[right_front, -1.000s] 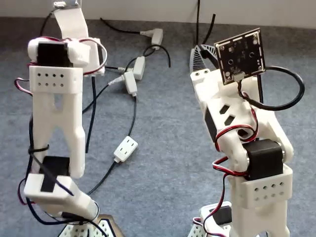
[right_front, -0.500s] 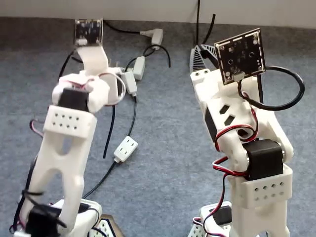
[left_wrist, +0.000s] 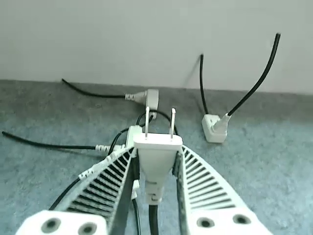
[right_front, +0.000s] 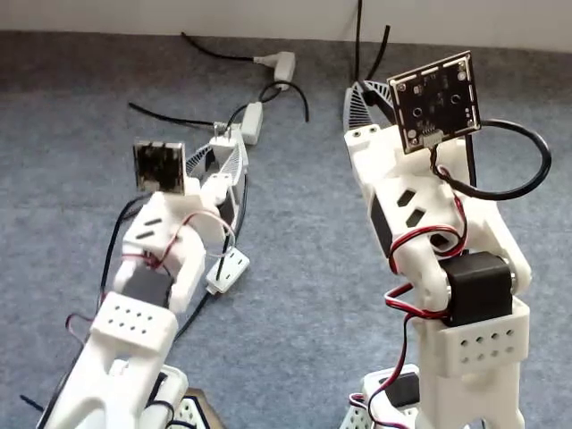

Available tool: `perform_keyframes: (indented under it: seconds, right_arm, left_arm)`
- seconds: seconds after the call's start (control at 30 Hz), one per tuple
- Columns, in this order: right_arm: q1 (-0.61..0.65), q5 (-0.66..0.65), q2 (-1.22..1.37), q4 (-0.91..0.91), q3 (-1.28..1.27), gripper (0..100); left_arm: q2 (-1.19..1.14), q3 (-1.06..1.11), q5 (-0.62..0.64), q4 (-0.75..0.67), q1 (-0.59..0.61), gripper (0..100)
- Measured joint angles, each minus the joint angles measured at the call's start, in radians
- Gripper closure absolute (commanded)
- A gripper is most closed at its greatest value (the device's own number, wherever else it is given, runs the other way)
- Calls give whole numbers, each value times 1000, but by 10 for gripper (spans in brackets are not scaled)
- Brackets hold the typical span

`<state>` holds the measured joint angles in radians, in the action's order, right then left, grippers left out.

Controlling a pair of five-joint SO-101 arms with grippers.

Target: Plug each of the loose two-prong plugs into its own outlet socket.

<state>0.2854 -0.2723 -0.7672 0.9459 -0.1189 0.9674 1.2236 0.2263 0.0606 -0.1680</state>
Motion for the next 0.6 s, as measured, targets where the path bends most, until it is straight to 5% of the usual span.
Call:
perform_keyframes:
  seconds: [0.33, 0.6]
  right_arm:
    - [6, 0, 0, 0, 0, 992]
    - [180, 0, -92, 109, 0, 992]
  left_arm:
    - [153, 106, 0, -153, -38, 995]
    - [161, 106, -2, -153, -157, 995]
